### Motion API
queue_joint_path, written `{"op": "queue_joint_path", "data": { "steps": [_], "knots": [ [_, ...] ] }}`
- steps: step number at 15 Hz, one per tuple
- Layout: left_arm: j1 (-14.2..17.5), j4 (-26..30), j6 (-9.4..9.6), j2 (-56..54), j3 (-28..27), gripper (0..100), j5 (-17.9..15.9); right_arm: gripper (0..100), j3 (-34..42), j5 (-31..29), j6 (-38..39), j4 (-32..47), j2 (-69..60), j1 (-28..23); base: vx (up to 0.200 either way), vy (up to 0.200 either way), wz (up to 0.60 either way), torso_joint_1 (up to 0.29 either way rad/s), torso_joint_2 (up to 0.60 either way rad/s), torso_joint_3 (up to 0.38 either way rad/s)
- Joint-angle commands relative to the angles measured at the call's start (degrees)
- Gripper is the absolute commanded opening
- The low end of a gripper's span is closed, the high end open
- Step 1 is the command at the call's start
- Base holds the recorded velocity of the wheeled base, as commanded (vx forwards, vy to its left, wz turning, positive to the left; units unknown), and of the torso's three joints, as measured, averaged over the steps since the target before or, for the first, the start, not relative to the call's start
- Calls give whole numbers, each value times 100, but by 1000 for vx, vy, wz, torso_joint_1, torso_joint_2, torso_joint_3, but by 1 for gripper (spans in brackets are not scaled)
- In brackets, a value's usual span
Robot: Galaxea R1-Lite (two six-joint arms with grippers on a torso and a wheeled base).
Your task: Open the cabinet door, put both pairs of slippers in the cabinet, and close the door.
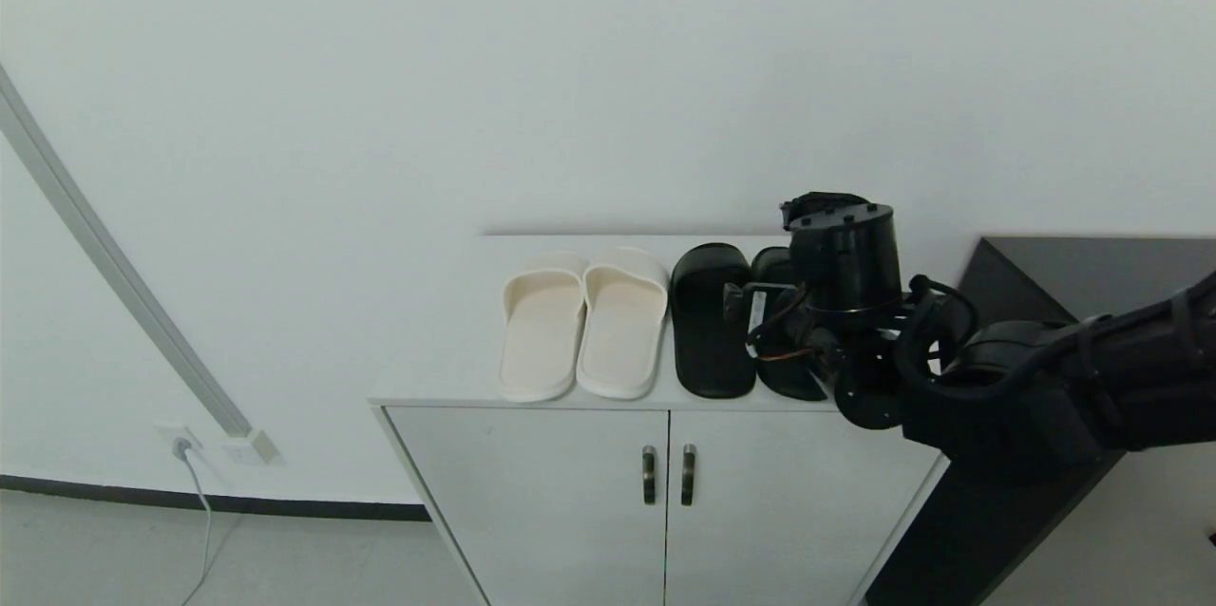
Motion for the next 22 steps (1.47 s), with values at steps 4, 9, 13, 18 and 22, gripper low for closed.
{"op": "queue_joint_path", "data": {
  "steps": [4, 9, 13, 18, 22],
  "knots": [
    [1, 0, -2, -1, 0, 0, 2, 100, -775, 22, -241, -31, 919, -222, 0, 0, 0, 0, 0, 0],
    [1, -9, -2, -1, 0, 0, 2, 100, -1549, 39, -628, -31, 1446, -503, 0, 0, 0, 0, 0, 0],
    [1, 0, -2, -1, 0, 0, 2, 100, -2067, 39, -751, -31, 1824, -591, 0, 0, 0, 0, 0, 0],
    [1, 0, -11, -1, 0, 0, 2, 0, -2261, 39, -760, -14, 1903, -635, 0, 0, 0, 0, 0, 0],
    [1, 0, -11, -1, 0, 0, 2, 0, -2182, 4, -768, -22, 1789, -635, 0, 0, 0, 0, 0, 0]
  ]
}}
